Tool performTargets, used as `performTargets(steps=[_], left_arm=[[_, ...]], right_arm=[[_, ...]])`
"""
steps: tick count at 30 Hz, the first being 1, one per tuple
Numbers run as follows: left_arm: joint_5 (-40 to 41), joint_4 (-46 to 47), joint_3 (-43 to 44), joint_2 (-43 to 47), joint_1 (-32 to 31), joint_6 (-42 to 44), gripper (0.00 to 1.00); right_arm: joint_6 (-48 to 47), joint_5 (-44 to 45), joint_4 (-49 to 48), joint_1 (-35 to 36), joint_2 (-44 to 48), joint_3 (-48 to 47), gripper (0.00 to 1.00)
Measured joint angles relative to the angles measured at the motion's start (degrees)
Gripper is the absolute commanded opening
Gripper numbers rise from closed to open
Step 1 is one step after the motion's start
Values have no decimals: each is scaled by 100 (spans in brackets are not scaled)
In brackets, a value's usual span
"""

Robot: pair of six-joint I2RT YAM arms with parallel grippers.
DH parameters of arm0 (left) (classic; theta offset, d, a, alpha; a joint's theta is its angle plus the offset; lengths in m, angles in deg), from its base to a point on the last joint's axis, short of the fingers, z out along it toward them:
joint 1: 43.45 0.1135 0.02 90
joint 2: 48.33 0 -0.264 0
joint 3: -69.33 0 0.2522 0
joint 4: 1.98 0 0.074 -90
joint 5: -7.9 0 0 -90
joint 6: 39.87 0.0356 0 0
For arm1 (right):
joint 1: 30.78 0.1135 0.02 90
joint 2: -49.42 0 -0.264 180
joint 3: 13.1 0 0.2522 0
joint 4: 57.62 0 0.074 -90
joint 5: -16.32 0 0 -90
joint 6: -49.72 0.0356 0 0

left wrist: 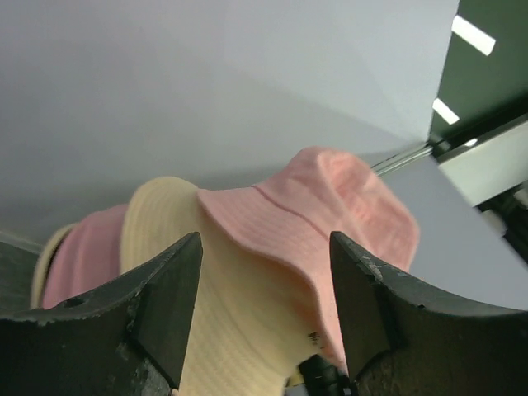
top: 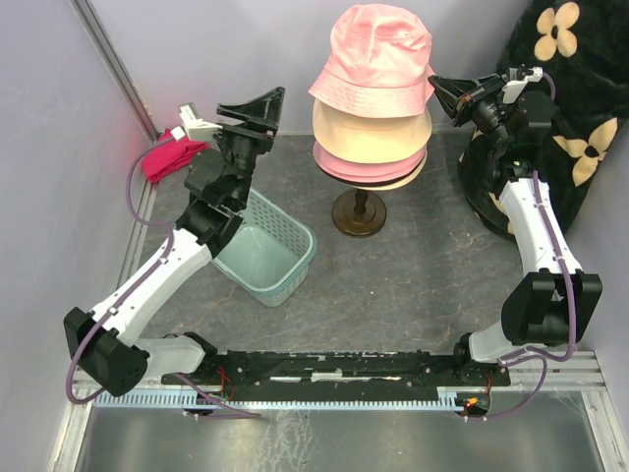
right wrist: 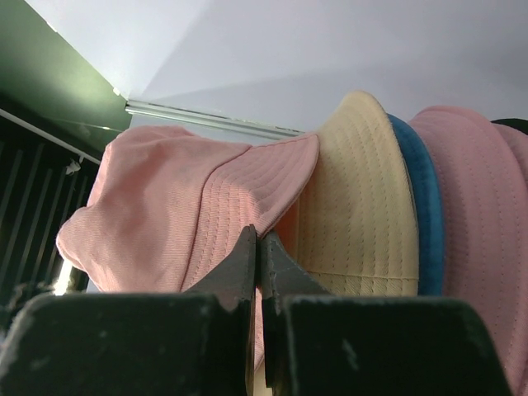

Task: Stack the hats
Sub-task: Stack the hat on the hat.

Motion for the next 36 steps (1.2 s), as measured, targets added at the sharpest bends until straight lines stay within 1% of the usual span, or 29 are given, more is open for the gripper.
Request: performTargets(steps=[4,8,10,13,17,21,27,36], left_arm=[[-201,-249,192,63,243,-1268,70],[-870,-278,367,-160,619,-2671,68],[-1196,-339,411,-337,704,-3174,68],[-1687,-551,516,-588,723,-3657,69],[-2308,-870,785,-833,765,-3971,69],[-2667,-925,990,-887,798,-4124,70],[-3058,-855,1307,-1088,796,-4242,69],[-3425,-809,1346,-1388,796,-4430,67]], right_arm=[[0,-9,4,-2,-2,-17,2],[-2,-37,4,-4,-4,-63,2],[-2,-44,4,-4,-4,-66,2],[-2,-44,4,-4,-4,-66,2],[-2,-46,7,-4,-9,-85,2],[-2,-46,7,-9,-15,-129,2],[-4,-46,7,-9,-20,-140,2],[-4,-46,7,-9,-28,-153,2]])
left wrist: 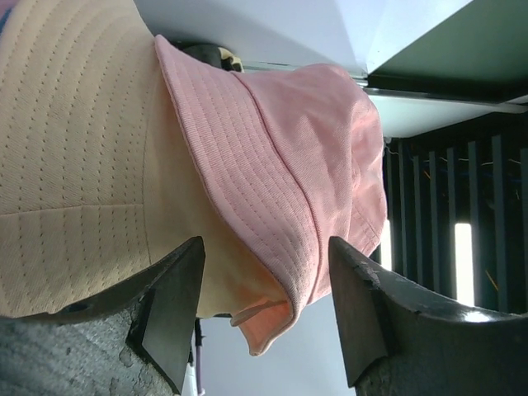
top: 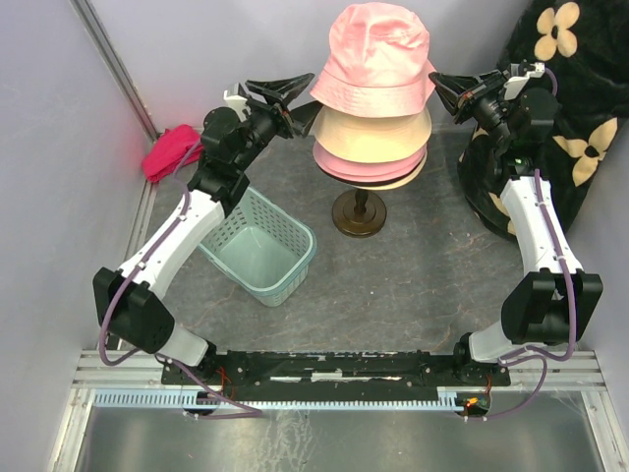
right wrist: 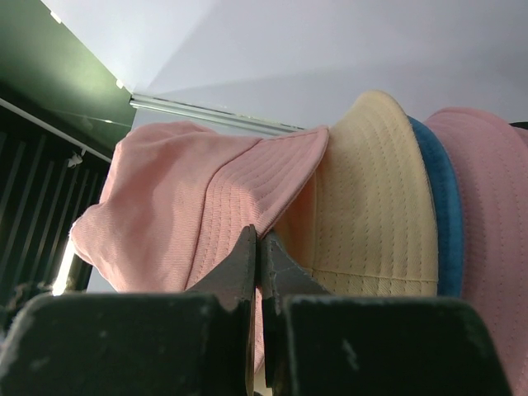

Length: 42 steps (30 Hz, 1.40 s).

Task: Stack the hats
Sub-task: Stack the hat on the hat.

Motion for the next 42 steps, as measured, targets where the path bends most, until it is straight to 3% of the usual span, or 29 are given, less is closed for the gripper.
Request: performTargets(steps=[7,21,42], left_arm=[[0,166,125,-114,-4,-122,59],[-2,662,306,-400,-70,-212,3],[168,1663,-896,-118,-173,-205,3]], right_arm=[[-4,-7,-4,0,-39,-33,2],[-13,-48,-9,0,-81,-35,2],[37,-140,-245,11,2,332,2]])
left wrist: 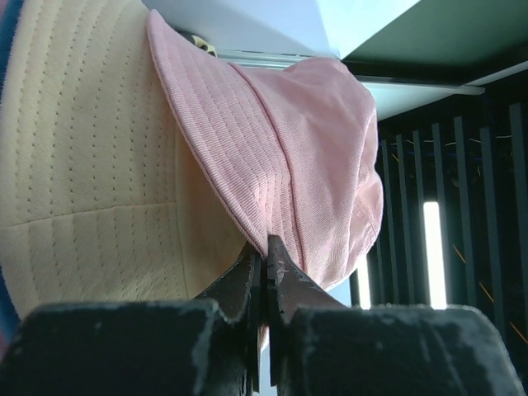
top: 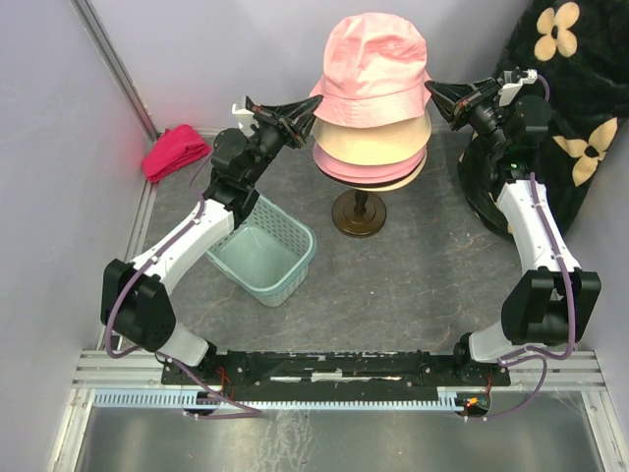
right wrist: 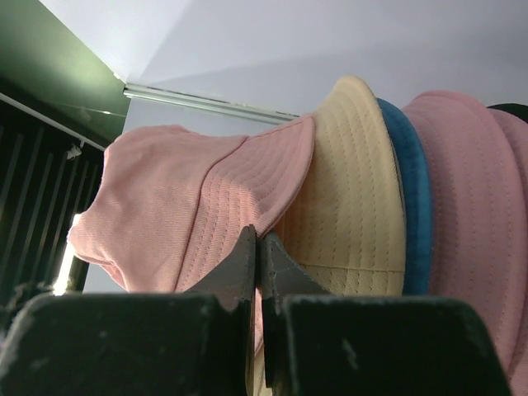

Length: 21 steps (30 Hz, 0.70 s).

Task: Stack the hats
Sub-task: Stack the hat on the hat.

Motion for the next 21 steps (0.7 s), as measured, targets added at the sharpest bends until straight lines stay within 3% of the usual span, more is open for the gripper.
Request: performTargets(steps=[21], left_arm=[[234,269,-758,376,-37,-4,3]], right_arm=[[28,-74,-330,55,96,275,2]])
